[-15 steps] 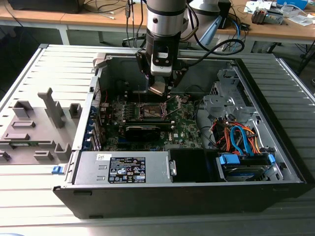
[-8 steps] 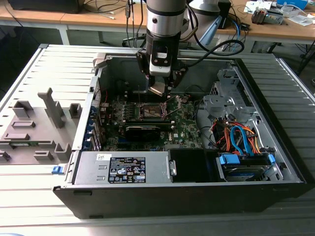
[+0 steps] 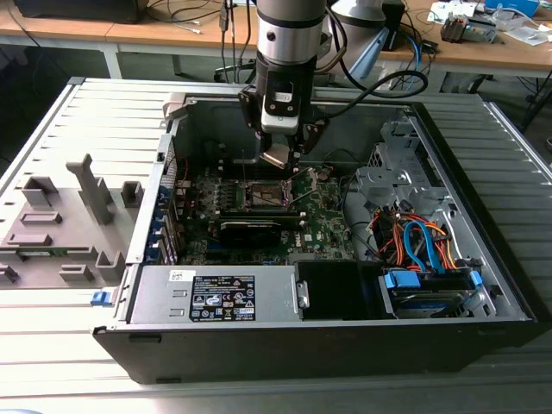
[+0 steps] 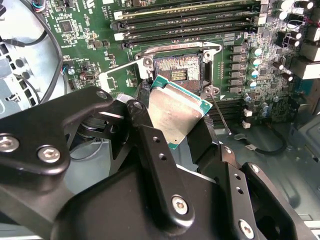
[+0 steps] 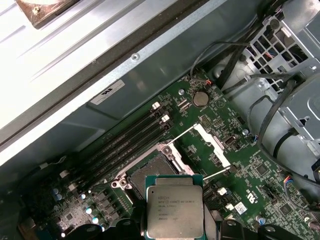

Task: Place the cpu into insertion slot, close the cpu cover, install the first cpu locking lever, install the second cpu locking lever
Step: 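Close the cpu cover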

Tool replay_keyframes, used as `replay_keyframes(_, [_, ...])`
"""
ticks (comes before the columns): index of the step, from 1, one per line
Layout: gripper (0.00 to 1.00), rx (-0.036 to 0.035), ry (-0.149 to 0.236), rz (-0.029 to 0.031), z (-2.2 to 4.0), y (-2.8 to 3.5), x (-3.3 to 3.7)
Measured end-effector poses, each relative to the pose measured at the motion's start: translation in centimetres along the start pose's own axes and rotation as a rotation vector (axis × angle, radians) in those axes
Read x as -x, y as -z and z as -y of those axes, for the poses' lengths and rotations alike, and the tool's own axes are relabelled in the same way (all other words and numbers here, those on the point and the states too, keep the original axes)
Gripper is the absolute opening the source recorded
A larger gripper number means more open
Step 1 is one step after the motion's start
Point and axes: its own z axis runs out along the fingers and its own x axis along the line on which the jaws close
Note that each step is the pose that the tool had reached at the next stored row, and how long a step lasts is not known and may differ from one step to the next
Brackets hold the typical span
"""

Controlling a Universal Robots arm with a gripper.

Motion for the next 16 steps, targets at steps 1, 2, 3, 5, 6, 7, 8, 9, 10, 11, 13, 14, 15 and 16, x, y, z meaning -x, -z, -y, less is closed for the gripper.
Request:
replay_keyframes(1, [0.55, 0.0000, -0.001, 0.0001, 0.00, 0.00, 0.00])
replay_keyframes(2, [0.55, -0.0001, -0.002, 0.0002, 0.00, 0.00, 0.00])
replay_keyframes(3, [0.55, -0.0001, -0.004, 0.0004, 0.00, -0.01, 0.00])
replay_keyframes(5, [0.55, -0.0002, -0.007, 0.0007, 0.00, -0.02, 0.00])
replay_keyframes(6, [0.55, -0.0003, -0.008, 0.0007, 0.00, -0.02, 0.00])
replay_keyframes(7, [0.55, -0.0003, -0.009, 0.0008, 0.00, -0.02, 0.00])
replay_keyframes(8, [0.55, -0.0004, -0.011, 0.0010, 0.00, -0.02, 0.00])
replay_keyframes(9, [0.55, -0.0004, -0.012, 0.0011, 0.00, -0.02, 0.00])
replay_keyframes(10, [0.55, -0.0005, -0.013, 0.0012, 0.00, -0.03, 0.00])
replay_keyframes(11, [0.55, -0.0005, -0.014, 0.0013, 0.00, -0.03, 0.00])
replay_keyframes(13, [0.55, -0.0005, -0.016, 0.0015, 0.00, -0.03, 0.00])
replay_keyframes(14, [0.55, -0.0007, -0.018, 0.0017, 0.00, -0.04, 0.00])
replay_keyframes(15, [0.55, -0.0009, -0.020, 0.0020, 0.00, -0.04, 0.00])
replay_keyframes(16, [0.55, -0.0010, -0.021, 0.0022, 0.00, -0.04, 0.00])
